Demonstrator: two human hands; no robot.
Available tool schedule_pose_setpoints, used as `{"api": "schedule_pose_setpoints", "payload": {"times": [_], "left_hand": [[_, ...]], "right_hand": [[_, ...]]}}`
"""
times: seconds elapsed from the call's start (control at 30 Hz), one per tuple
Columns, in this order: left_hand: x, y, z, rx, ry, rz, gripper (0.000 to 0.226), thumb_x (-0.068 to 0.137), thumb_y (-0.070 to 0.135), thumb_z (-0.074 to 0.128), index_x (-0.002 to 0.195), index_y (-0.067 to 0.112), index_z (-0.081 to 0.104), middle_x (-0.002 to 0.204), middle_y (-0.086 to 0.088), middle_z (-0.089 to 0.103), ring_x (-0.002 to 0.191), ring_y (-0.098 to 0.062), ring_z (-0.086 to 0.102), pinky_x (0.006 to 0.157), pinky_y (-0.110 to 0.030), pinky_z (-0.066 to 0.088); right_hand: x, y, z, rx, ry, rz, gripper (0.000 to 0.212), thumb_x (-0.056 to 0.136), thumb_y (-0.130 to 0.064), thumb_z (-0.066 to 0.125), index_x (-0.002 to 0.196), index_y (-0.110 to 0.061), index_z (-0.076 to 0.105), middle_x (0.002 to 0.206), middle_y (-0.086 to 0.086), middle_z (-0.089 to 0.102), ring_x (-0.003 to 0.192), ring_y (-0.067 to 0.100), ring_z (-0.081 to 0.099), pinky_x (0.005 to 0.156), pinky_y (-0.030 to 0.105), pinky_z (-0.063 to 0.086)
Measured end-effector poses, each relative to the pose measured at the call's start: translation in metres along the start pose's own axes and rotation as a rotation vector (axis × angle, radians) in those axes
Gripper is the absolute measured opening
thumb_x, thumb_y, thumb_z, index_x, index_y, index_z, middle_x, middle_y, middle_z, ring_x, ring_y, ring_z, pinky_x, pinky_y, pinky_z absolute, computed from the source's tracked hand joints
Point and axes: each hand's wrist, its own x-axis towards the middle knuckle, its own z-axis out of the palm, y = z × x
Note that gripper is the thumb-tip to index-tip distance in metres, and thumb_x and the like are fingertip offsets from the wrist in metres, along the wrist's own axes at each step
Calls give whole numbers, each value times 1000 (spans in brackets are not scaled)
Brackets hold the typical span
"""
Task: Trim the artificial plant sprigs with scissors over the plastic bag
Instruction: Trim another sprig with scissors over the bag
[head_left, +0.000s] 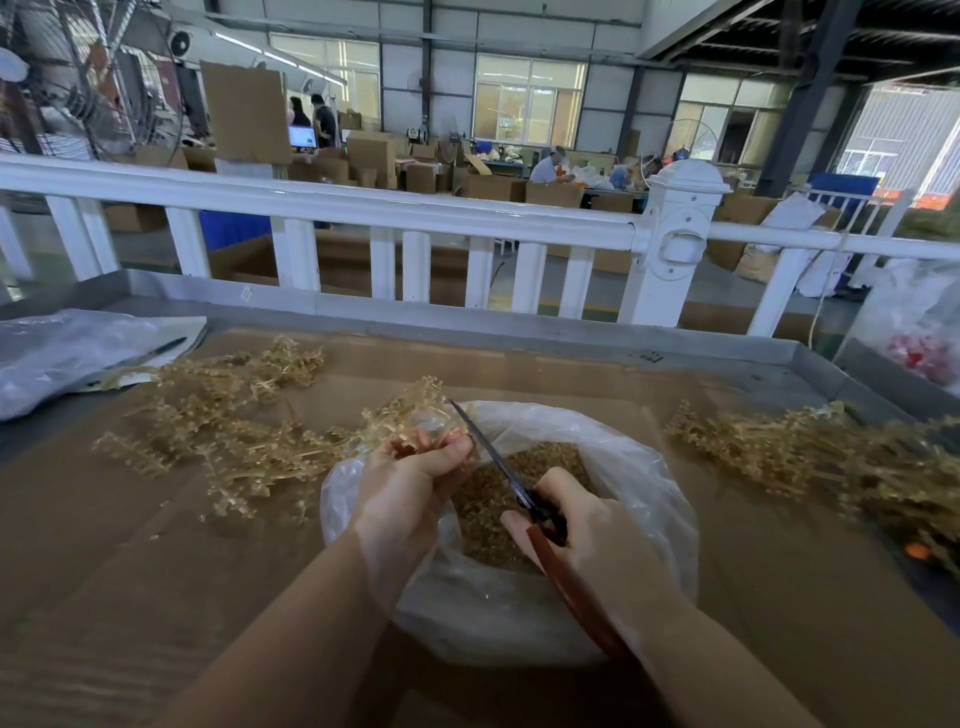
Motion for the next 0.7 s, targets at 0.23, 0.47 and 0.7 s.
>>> {"api": "schedule_pose_setpoints", "payload": {"times": [0.23,0.47,0.7], "left_hand": [[1,2,-3,33,-5,-23,34,71,-17,64,79,9,44,67,-7,64,63,-17,69,64,-28,60],[-1,2,-1,49,15,14,33,78,-19,57,72,10,43,61,-4,64,62,-15,68,62,-26,59],[-2,3,-2,27,-31,-7,34,79,-19,56,70,11,43,58,-3,65,58,-12,69,55,-22,57]], "right_hand": [[-3,0,-1,-35,-16,4,29,86,-53,58,85,-26,47,61,-8,51,64,-1,54,58,11,38],[-6,-1,1,-90,-26,-12,29,84,-58,55,90,-33,42,68,-11,52,66,0,54,60,13,39],[-5,-1,2,-80,-15,1,29,84,-59,54,90,-34,42,70,-10,55,69,0,55,63,13,42]]}}
